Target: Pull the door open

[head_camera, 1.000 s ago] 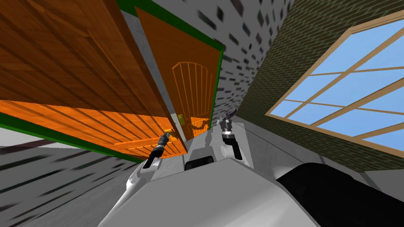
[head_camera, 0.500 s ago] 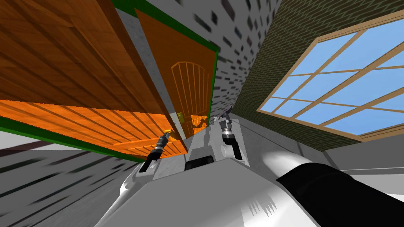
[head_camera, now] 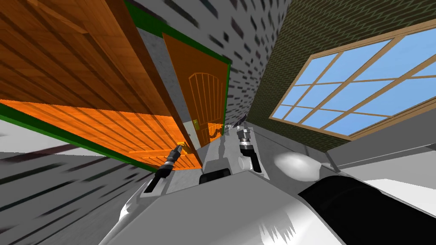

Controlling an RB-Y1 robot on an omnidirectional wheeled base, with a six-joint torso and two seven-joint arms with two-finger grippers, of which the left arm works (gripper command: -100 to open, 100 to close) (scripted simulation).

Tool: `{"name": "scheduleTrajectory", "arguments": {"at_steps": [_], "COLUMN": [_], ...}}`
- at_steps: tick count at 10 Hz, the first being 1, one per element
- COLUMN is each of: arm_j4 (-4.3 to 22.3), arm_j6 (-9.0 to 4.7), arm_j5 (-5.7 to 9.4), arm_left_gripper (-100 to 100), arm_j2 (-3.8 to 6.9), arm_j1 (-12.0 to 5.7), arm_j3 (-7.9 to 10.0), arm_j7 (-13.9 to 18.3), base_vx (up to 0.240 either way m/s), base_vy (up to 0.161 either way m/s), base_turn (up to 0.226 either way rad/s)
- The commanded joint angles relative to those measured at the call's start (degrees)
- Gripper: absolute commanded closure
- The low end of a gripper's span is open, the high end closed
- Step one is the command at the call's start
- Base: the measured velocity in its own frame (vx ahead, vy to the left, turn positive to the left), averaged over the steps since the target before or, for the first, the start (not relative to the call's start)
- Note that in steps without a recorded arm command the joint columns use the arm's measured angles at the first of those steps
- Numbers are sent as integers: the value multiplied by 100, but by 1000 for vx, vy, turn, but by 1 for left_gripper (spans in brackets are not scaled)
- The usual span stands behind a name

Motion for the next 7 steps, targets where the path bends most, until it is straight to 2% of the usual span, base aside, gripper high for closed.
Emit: {"name": "scheduleTrajectory", "arguments": {"at_steps": [1, 7], "arm_j4": [-15, -68], "arm_j6": [-137, -644], "arm_j5": [0, 0], "arm_left_gripper": [100, 100], "arm_j2": [117, 549], "arm_j1": [76, 356], "arm_j3": [-58, -271], "arm_j7": [86, 401], "base_vx": [-182, -216], "base_vy": [84, 118], "base_turn": [-132, -154]}}
